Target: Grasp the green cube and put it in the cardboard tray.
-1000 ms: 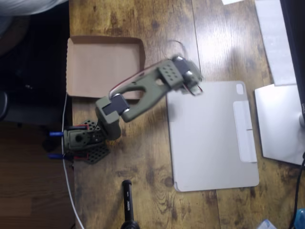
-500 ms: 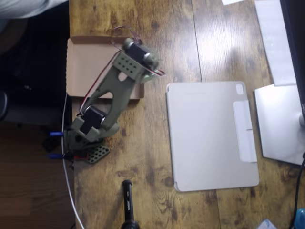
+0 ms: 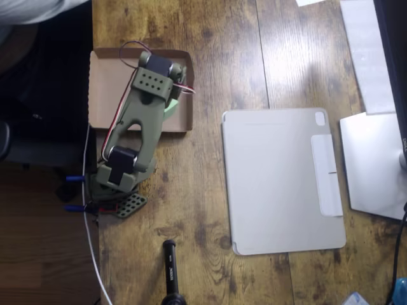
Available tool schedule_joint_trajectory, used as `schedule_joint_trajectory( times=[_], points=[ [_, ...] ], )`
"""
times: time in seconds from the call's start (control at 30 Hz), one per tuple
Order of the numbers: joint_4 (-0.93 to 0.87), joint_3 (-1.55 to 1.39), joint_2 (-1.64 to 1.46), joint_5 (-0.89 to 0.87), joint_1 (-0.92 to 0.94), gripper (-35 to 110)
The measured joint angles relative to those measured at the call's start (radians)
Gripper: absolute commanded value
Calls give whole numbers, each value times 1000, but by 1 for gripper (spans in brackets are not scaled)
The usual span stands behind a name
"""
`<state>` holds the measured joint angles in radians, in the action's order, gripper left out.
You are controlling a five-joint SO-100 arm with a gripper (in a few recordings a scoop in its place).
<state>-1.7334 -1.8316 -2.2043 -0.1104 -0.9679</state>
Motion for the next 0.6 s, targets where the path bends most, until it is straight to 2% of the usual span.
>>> schedule_joint_trajectory(
  times=[0.1, 0.23, 0.37, 0.47, 0.6],
  points=[
    [14, 0, 0, 2, 0, 35],
    [32, 0, 2, 9, 14, 34],
    [32, 0, 2, 55, 66, 24],
    [32, 20, 32, 91, 170, 9],
    [-14, 72, 137, 103, 377, 7]
  ],
)
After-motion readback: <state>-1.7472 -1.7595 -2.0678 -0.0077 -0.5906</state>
